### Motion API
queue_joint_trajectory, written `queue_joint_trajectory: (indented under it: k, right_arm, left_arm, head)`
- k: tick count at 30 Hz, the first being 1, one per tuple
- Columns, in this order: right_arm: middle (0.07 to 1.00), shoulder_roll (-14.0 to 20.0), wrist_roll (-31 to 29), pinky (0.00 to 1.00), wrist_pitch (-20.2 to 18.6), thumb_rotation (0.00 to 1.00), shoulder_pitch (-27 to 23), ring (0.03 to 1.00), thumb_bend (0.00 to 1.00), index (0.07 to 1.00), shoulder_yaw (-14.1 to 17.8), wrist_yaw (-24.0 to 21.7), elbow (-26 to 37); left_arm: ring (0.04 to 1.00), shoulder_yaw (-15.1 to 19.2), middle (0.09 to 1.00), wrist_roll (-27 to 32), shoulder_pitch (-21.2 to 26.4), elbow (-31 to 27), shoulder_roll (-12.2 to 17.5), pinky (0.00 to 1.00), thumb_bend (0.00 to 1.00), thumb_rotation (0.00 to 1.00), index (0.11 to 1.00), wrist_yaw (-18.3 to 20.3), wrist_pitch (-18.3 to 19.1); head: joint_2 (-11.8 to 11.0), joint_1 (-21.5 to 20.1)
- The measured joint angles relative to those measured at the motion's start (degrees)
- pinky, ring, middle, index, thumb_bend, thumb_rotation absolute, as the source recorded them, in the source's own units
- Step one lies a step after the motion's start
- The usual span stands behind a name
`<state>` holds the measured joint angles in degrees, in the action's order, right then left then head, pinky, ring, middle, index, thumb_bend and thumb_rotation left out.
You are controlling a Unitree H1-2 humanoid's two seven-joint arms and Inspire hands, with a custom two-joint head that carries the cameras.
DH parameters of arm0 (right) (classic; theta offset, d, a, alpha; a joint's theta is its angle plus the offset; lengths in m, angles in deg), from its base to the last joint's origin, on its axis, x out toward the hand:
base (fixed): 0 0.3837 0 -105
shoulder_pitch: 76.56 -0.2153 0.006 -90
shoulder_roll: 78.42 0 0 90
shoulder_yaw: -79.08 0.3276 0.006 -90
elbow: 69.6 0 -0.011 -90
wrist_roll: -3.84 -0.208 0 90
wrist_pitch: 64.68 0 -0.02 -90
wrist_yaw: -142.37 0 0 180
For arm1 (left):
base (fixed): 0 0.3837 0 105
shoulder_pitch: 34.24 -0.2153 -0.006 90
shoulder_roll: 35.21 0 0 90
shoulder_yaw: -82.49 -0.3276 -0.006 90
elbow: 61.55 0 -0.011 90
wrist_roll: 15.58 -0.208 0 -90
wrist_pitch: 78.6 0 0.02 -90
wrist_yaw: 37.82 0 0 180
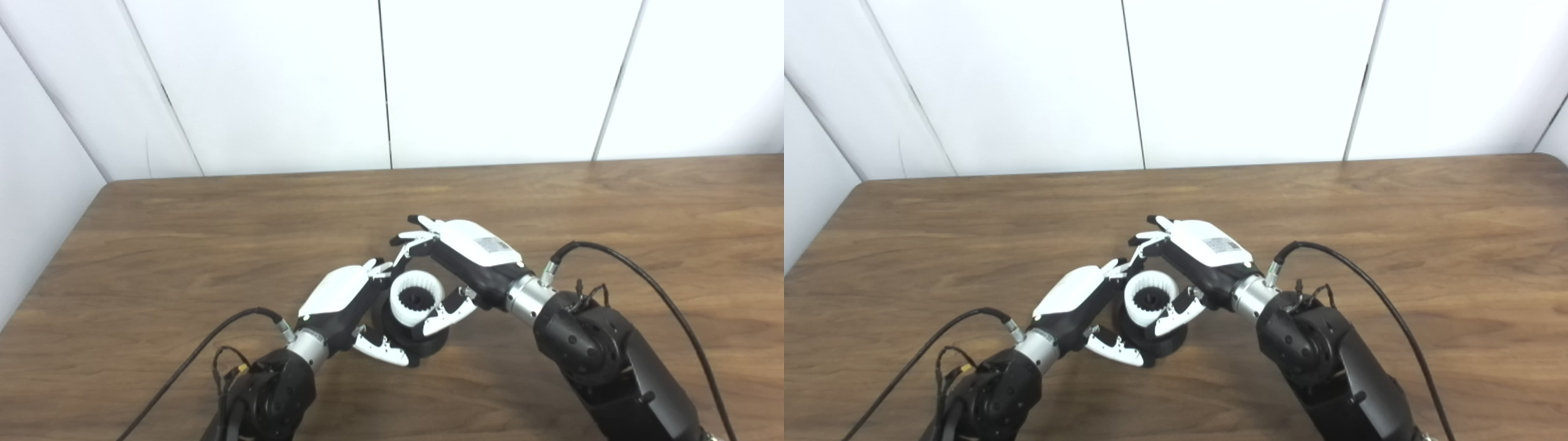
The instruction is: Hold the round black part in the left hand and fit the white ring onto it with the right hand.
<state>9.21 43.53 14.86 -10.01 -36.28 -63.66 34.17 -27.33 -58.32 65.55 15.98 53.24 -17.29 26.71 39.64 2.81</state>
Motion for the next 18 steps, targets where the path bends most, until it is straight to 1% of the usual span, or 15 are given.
queue_joint_trajectory:
  k: [18]
  right_arm:
    - [0.872, 0.01, 1.04, 1.00, 0.09, 0.16, 0.79, 1.000, 0.52, 0.493, -0.55, -0.04, -0.27]
  left_arm:
    - [1.000, -0.10, 0.949, 0.13, 0.00, -0.01, -0.17, 0.92, 0.93, 0.26, 0.705, 0.04, -0.12]
  head:
    - [0.35, 0.18]
